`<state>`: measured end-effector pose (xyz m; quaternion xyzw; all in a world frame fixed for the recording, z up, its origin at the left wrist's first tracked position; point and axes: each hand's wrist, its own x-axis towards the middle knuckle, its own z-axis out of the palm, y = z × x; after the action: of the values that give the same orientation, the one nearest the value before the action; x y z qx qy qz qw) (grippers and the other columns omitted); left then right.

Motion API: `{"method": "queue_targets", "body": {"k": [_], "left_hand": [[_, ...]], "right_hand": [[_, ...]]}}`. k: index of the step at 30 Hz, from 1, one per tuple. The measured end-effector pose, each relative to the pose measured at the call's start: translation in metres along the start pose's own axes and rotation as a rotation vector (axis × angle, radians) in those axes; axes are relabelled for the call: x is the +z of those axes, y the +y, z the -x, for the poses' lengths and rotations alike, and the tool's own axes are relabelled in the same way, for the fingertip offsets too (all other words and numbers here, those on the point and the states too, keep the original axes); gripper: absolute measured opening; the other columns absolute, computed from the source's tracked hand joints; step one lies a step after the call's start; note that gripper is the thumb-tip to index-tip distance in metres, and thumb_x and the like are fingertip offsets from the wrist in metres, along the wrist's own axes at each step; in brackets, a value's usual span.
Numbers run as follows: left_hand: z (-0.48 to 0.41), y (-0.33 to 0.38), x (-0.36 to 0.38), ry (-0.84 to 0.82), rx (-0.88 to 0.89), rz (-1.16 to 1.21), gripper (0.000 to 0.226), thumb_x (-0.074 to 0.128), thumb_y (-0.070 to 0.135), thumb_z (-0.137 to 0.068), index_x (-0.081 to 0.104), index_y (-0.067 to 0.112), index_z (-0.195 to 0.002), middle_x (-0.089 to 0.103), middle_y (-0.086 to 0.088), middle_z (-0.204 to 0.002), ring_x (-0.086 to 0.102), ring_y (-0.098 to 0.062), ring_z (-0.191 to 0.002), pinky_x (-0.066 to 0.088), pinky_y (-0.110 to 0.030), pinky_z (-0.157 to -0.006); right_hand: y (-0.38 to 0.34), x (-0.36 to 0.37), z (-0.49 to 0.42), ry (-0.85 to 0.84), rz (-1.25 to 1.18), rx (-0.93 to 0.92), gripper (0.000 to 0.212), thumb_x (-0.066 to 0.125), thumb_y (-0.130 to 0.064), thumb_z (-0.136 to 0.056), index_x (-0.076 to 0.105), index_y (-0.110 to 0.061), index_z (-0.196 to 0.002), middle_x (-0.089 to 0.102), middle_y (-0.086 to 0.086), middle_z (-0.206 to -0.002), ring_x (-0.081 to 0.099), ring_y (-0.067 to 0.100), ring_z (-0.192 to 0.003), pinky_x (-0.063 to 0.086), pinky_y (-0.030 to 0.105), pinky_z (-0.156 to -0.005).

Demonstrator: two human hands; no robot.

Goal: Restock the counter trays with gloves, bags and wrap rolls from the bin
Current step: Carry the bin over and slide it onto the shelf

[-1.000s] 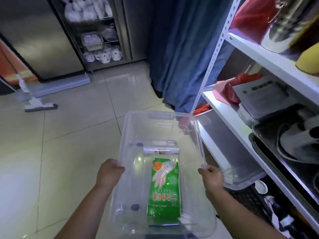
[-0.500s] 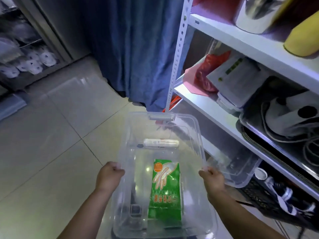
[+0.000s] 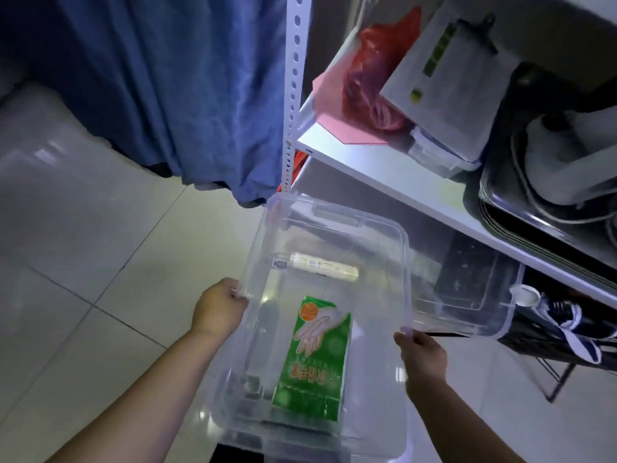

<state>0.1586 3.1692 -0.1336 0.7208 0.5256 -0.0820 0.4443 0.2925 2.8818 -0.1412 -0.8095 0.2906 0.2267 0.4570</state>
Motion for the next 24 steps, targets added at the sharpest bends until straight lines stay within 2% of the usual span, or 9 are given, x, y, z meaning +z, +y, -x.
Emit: {"method": "queue_targets", "body": {"k": [4,8,11,14,16,21,24], "left_hand": [[-0.045,0.023,0.036,0.009,0.070,-0.040,0.019,0.055,0.004,-0.081,0.064,0.008,-0.097,0.068,-0.016,-0.090,0.063,-0.035,-0.084,0.048,-0.033,-0.071],[-0.080,0.042,0.065,0.034,0.116,0.000,0.021,0.054,0.006,-0.084,0.064,0.011,-0.101,0.065,-0.008,-0.084,0.060,-0.031,-0.076,0.045,-0.031,-0.069],[-0.103,0.050,0.080,0.034,0.129,0.050,0.026,0.054,0.009,-0.087,0.063,0.014,-0.111,0.061,-0.003,-0.085,0.058,-0.027,-0.077,0.043,-0.028,-0.070],[-0.130,0.058,0.092,0.010,0.157,0.085,0.031,0.055,0.008,-0.087,0.062,0.013,-0.117,0.062,-0.008,-0.086,0.060,-0.030,-0.077,0.047,-0.032,-0.074],[-0.148,0.063,0.099,-0.014,0.167,0.083,0.033,0.055,0.007,-0.088,0.060,0.014,-0.119,0.062,-0.009,-0.082,0.059,-0.029,-0.074,0.047,-0.033,-0.074],[-0.175,0.059,0.108,-0.019,0.115,0.139,0.020,0.056,0.004,-0.084,0.065,0.006,-0.102,0.061,-0.008,-0.075,0.053,-0.025,-0.067,0.045,-0.032,-0.071],[-0.174,0.046,0.106,-0.012,0.091,0.158,0.013,0.056,0.006,-0.085,0.064,0.006,-0.096,0.062,-0.010,-0.077,0.054,-0.027,-0.069,0.049,-0.038,-0.075]], "right_hand": [[0.002,0.013,-0.044,0.065,-0.067,0.009,0.018,0.069,-0.006,-0.079,0.069,-0.006,-0.096,0.064,0.009,-0.085,0.057,0.024,-0.078,0.042,0.031,-0.078],[-0.001,0.022,-0.075,0.116,-0.166,-0.021,0.020,0.068,-0.005,-0.081,0.068,-0.005,-0.100,0.064,0.012,-0.091,0.055,0.023,-0.082,0.042,0.032,-0.080],[-0.008,0.031,-0.095,0.145,-0.203,-0.044,0.013,0.069,-0.005,-0.080,0.068,-0.003,-0.093,0.061,0.013,-0.083,0.053,0.023,-0.073,0.041,0.032,-0.073],[-0.017,0.043,-0.118,0.158,-0.244,-0.055,0.006,0.068,-0.002,-0.078,0.065,-0.002,-0.083,0.055,0.011,-0.073,0.047,0.017,-0.059,0.038,0.027,-0.061],[-0.022,0.052,-0.134,0.166,-0.275,-0.041,0.008,0.069,-0.003,-0.077,0.064,-0.004,-0.084,0.053,0.007,-0.068,0.044,0.015,-0.056,0.035,0.025,-0.056],[-0.026,0.069,-0.163,0.170,-0.315,0.011,0.007,0.070,-0.006,-0.076,0.066,-0.009,-0.080,0.051,0.002,-0.060,0.044,0.013,-0.050,0.033,0.022,-0.049],[-0.032,0.075,-0.173,0.153,-0.368,0.047,0.014,0.072,-0.005,-0.076,0.063,-0.016,-0.072,0.051,0.002,-0.059,0.043,0.007,-0.041,0.034,0.018,-0.044]]}}
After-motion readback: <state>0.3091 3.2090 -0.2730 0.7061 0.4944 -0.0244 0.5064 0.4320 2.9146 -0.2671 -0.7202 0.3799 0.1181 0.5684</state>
